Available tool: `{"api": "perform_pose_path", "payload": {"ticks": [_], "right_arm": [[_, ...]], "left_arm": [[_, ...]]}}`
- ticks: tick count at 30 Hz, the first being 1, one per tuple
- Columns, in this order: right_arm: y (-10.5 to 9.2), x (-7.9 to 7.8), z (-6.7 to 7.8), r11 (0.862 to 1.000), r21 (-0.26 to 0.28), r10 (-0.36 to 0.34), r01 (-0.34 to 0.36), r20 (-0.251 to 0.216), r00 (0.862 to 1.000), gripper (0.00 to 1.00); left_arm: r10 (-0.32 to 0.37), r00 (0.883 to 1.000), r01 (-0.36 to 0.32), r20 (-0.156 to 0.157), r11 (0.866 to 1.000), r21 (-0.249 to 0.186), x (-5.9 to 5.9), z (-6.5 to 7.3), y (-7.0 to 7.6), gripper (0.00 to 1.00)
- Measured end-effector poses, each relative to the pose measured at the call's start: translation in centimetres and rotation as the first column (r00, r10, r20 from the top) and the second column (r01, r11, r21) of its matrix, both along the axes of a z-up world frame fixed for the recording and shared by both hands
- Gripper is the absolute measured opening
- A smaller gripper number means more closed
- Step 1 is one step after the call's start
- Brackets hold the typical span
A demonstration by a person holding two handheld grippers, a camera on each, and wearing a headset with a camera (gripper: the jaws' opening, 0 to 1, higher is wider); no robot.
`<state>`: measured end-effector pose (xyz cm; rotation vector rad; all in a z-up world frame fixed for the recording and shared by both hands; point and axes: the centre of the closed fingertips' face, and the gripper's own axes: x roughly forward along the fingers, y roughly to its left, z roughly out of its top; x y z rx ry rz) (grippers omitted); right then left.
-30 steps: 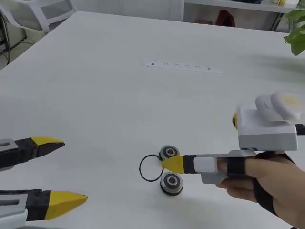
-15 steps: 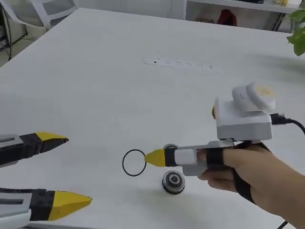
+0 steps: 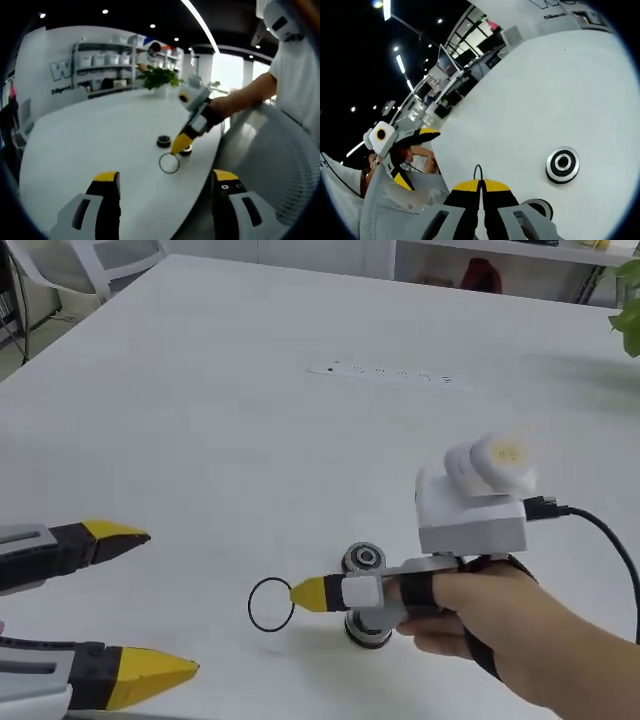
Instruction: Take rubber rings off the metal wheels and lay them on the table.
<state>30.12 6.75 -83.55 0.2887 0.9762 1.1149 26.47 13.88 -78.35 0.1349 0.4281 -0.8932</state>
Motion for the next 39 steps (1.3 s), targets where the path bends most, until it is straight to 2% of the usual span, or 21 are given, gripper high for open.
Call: {"api": "perform_pose_path", "payload": {"ticks": [5,10,21,28,34,39], "right_arm": [[-0.1,0.0,-0.6,1.0,-0.028,-0.002,0.002,0.008,1.0,0.0],[-0.2,-0.1,-1.1,0.998,-0.062,0.012,-0.01,0.038,0.999,0.0],[-0.3,-0.1,-1.5,0.996,-0.092,0.022,-0.015,0.071,0.997,0.0],[-0.5,-0.1,-1.6,0.992,-0.124,0.049,-0.035,0.109,0.993,0.06],[-0.9,0.3,-1.4,0.991,-0.131,0.051,-0.033,0.129,0.99,0.07],[-1.3,0.9,-0.7,0.994,-0.112,0.023,-0.007,0.136,0.99,0.08]], "left_arm": [[-0.003,1.0,0.003,-0.002,1.0,0.006,-0.1,-0.1,0.0,0.76],[-0.003,1.0,0.003,-0.004,1.0,0.007,-0.1,-0.1,-0.1,0.75],[-0.009,1.0,0.009,-0.01,1.0,0.011,-0.2,-0.3,-0.1,0.75],[-0.016,1.0,0.017,-0.017,1.0,0.021,-0.3,-0.4,-0.2,0.75],[-0.019,1.0,0.02,-0.021,0.999,0.03,-0.4,-0.5,-0.2,0.75],[-0.02,1.0,0.021,-0.023,0.999,0.037,-0.4,-0.6,-0.2,0.75]]}}
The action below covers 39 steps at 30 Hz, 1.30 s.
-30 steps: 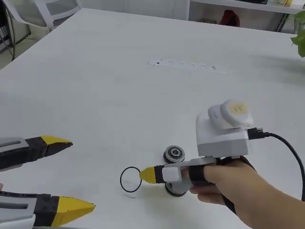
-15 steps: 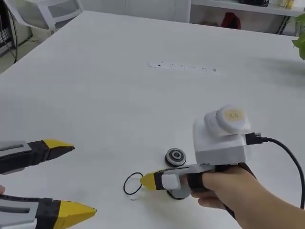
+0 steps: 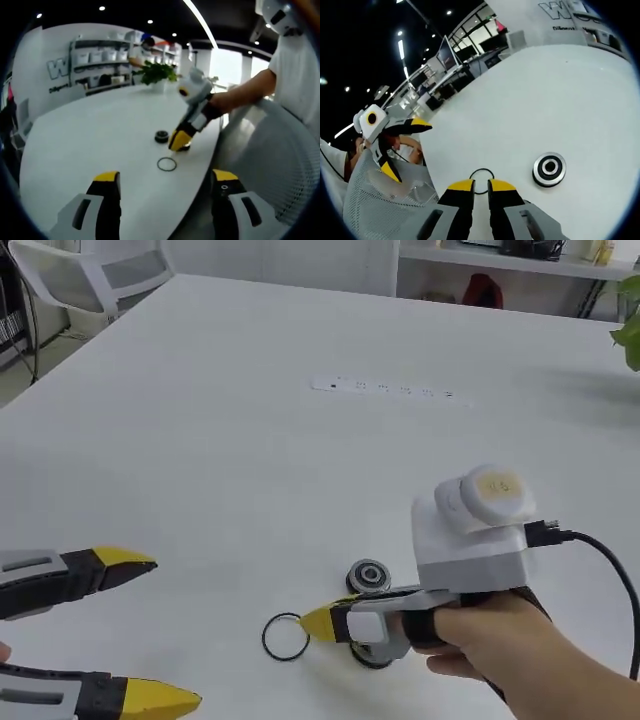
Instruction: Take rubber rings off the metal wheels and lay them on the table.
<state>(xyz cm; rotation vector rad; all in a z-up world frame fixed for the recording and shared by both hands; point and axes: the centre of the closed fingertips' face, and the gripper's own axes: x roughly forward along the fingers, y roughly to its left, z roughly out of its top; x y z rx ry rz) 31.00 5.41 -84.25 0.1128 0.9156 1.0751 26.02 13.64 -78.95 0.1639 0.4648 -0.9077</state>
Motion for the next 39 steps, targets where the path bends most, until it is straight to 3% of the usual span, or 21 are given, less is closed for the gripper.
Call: {"api": "perform_pose_path", "payload": {"ticks": [4,11,16,19,26,31,34,36,39], "right_arm": [[-0.2,0.8,1.1,0.998,0.049,-0.04,0.04,-0.006,0.999,0.08],[-1.0,2.0,3.4,0.991,0.109,-0.076,0.072,0.031,0.997,0.09],[-2.1,2.4,4.4,0.987,0.132,-0.099,0.09,0.057,0.993,0.1],[-2.7,2.6,4.9,0.989,0.125,-0.095,0.084,0.085,0.992,0.1],[-3.3,2.1,6.7,0.993,0.115,-0.032,0.012,0.169,0.985,0.17],[-4.1,1.4,6.5,0.996,0.077,0.028,-0.045,0.205,0.978,0.19],[-4.8,1.2,6.5,0.996,0.08,0.031,-0.048,0.2,0.979,0.21],[-5.5,1.3,6.4,0.997,0.067,0.023,-0.038,0.206,0.978,0.22],[-6.3,1.2,6.1,0.998,0.057,0.014,-0.025,0.195,0.981,0.24]], "left_arm": [[0.0,1.0,0.0,0.0,1.0,0.002,0.0,0.0,0.0,0.75],[-0.016,1.0,0.016,-0.003,1.0,0.017,-0.1,-0.1,-0.1,0.75],[-0.037,0.999,0.036,0.04,0.999,0.025,0.0,0.6,-0.3,0.74],[-0.032,0.999,0.032,0.032,0.999,0.012,0.2,0.7,-0.3,0.75],[-0.039,0.998,0.038,0.054,0.999,0.007,0.7,1.8,-0.4,0.75],[-0.058,0.996,0.059,0.07,0.998,-0.01,1.4,2.9,-1.0,0.75],[-0.074,0.992,0.073,0.098,0.997,0.021,2.0,3.7,-1.3,0.76],[-0.096,0.986,0.093,0.135,0.995,0.024,2.4,4.9,-1.9,0.75],[-0.13,0.978,0.128,0.161,0.991,0.027,2.8,6.3,-2.7,0.75]]}}
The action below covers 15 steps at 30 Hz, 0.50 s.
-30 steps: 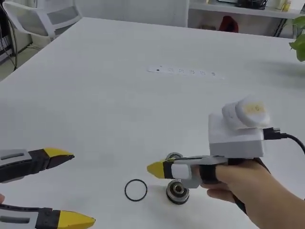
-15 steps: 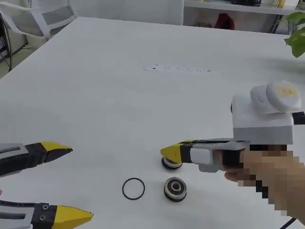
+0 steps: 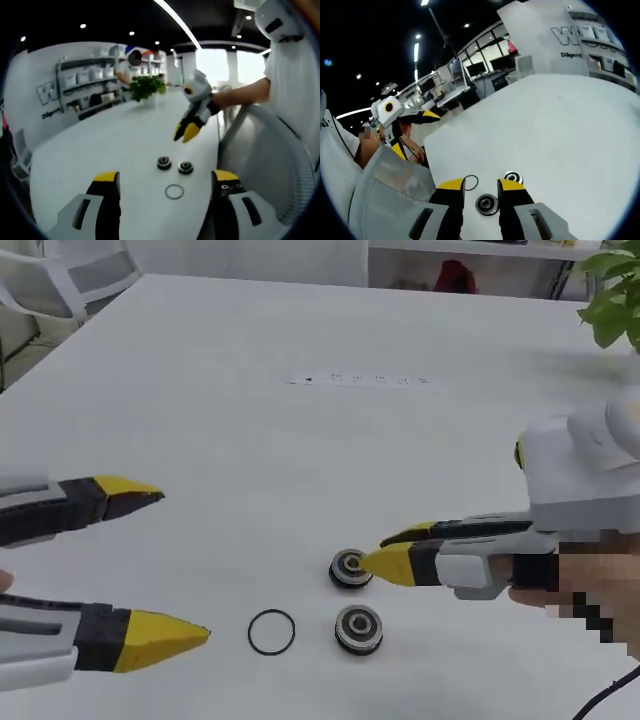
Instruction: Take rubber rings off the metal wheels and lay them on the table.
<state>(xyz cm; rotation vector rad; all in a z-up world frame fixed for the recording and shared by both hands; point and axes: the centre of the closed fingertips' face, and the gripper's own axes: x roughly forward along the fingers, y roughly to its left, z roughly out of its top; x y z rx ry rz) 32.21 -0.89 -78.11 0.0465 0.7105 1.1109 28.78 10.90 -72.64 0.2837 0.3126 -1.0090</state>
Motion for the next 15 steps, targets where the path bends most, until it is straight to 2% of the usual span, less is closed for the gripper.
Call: {"api": "perform_pose_path", "payload": {"ticks": [2,5,7,10,15], "right_arm": [[-0.4,-0.2,-0.5,1.0,-0.023,0.001,-0.001,0.001,1.0,0.23],[-0.7,-0.3,-1.0,0.999,-0.04,0.005,-0.005,-0.004,1.0,0.23],[-0.8,-0.5,-1.3,0.998,-0.053,0.014,-0.014,-0.01,1.0,0.23],[-0.9,-0.7,-2.0,0.997,-0.07,0.03,-0.031,-0.02,0.999,0.24],[-1.3,-1.0,-3.4,0.991,-0.122,0.054,-0.059,-0.036,0.998,0.25]], "left_arm": [[-0.026,0.999,0.026,0.021,1.0,0.016,0.3,0.7,-0.6,0.76],[-0.061,0.998,0.061,0.018,0.997,0.043,0.5,1.1,-1.3,0.76],[-0.099,0.994,0.096,0.047,0.993,0.065,0.9,1.6,-2.1,0.76],[-0.127,0.991,0.123,0.049,0.989,0.078,1.3,2.0,-3.0,0.76],[-0.184,0.98,0.177,0.073,0.98,0.09,2.1,2.7,-5.0,0.75]]}}
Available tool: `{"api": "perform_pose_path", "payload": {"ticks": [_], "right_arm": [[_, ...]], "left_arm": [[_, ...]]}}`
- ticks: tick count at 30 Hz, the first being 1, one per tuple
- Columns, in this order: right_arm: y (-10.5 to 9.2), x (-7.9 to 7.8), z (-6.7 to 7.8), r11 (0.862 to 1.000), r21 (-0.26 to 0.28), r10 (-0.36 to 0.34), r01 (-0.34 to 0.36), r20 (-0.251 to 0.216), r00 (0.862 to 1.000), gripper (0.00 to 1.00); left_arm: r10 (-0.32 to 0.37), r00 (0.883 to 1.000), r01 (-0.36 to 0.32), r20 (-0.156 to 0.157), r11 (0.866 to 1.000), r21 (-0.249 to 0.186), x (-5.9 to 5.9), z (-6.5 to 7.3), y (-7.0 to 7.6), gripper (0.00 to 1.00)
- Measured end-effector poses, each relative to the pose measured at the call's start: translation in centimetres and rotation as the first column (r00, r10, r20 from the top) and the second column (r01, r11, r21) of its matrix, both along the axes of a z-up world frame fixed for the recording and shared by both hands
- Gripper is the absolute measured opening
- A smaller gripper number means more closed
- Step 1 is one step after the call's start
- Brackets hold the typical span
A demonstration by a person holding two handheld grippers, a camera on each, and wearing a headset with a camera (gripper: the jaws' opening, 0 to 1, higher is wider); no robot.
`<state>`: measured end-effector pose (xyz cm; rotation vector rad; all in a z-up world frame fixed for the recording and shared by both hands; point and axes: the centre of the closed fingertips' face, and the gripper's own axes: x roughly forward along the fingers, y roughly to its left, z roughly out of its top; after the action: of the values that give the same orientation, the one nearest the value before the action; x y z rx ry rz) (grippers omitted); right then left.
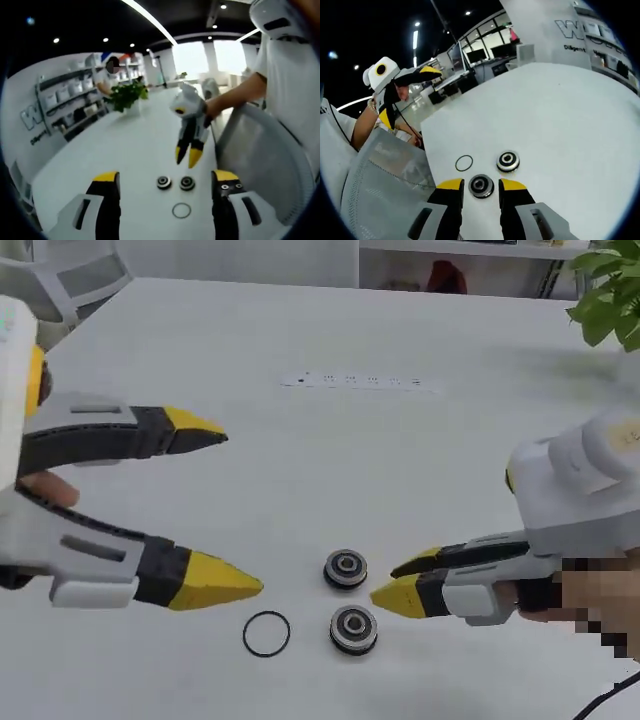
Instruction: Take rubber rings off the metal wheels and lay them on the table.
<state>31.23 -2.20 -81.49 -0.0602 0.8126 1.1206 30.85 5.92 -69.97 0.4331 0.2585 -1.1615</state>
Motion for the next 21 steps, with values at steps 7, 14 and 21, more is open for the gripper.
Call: {"api": "perform_pose_path", "payload": {"ticks": [7,14,21], "right_arm": [[-0.1,-0.5,-1.4,0.997,-0.044,0.055,-0.055,-0.01,0.998,0.27],[-0.3,-0.9,-2.7,0.992,-0.094,0.085,-0.087,-0.022,0.996,0.27],[-0.5,-1.2,-3.7,0.986,-0.133,0.101,-0.104,-0.026,0.995,0.27]], "left_arm": [[-0.067,0.998,0.068,0.01,0.996,-0.053,1.0,1.5,-3.9,0.74],[-0.121,0.991,0.123,0.05,0.991,-0.053,2.1,1.7,-6.7,0.69],[-0.081,0.997,0.082,0.011,0.976,-0.2,2.8,1.3,-8.4,0.66]]}}
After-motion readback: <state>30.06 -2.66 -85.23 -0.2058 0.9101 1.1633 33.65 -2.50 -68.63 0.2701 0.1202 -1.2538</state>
